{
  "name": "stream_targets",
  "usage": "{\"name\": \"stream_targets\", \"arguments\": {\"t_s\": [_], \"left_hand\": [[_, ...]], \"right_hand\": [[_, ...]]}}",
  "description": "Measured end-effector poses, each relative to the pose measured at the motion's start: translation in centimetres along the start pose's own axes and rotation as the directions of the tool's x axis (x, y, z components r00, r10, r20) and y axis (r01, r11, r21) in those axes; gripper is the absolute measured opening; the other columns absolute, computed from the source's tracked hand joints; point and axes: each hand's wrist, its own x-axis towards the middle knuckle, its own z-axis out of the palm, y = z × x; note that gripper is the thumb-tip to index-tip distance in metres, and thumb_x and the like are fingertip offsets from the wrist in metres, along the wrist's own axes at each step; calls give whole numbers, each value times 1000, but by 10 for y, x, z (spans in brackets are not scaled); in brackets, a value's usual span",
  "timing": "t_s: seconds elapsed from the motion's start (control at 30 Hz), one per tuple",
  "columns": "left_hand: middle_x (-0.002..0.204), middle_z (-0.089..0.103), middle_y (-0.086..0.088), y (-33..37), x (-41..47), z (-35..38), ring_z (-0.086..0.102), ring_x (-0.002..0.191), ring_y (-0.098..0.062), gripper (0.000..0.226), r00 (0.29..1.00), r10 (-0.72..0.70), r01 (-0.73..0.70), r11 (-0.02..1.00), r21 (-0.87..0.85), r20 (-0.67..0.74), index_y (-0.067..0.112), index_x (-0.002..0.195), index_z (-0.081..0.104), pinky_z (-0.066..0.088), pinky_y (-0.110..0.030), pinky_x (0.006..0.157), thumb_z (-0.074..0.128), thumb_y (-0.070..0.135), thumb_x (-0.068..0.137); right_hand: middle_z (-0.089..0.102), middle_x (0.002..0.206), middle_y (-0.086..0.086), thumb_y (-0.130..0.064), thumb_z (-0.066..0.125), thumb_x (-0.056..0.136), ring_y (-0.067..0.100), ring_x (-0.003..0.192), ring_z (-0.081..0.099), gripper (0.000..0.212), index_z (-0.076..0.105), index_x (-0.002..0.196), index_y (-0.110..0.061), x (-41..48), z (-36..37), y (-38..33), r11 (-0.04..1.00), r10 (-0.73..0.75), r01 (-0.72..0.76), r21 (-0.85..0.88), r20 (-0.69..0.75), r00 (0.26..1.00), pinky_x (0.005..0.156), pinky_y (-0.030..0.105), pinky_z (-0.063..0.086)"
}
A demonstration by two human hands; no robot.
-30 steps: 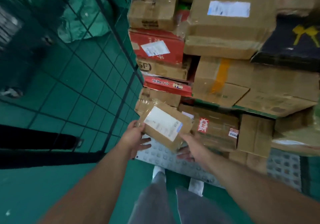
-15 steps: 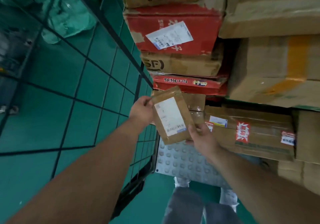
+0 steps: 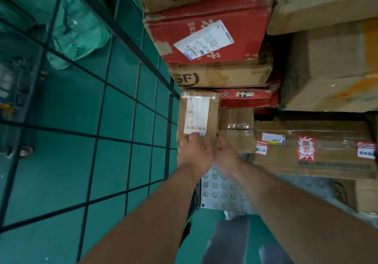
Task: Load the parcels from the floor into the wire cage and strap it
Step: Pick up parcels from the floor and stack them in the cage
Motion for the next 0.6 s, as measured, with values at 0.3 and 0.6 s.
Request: {"name": "stream_targets", "arguments": {"t_s": [0.3,0.6], "left_hand": [[88,63,3,94,-89,13,60,89,-20,12,945,217,-222,975,-8,243,24,87,60,56,-30,86,54,21,98],[83,68,7,244,-307,128,65,79,-12,8,633,587,-597,786,-165,505,18,93,68,47,-12,65,62,20,98]], "right_hand": [[68,93,7,-17,55,104,11,70,58,12,67,104,-18,-181,-111,-15,992,123,-109,65,-299,946,52,14,44],[72,110,1,-35,48,106,17,85,65,24,62,120,-21,-429,-254,30,929,122,163,333,-690,713,69,27,47]]}}
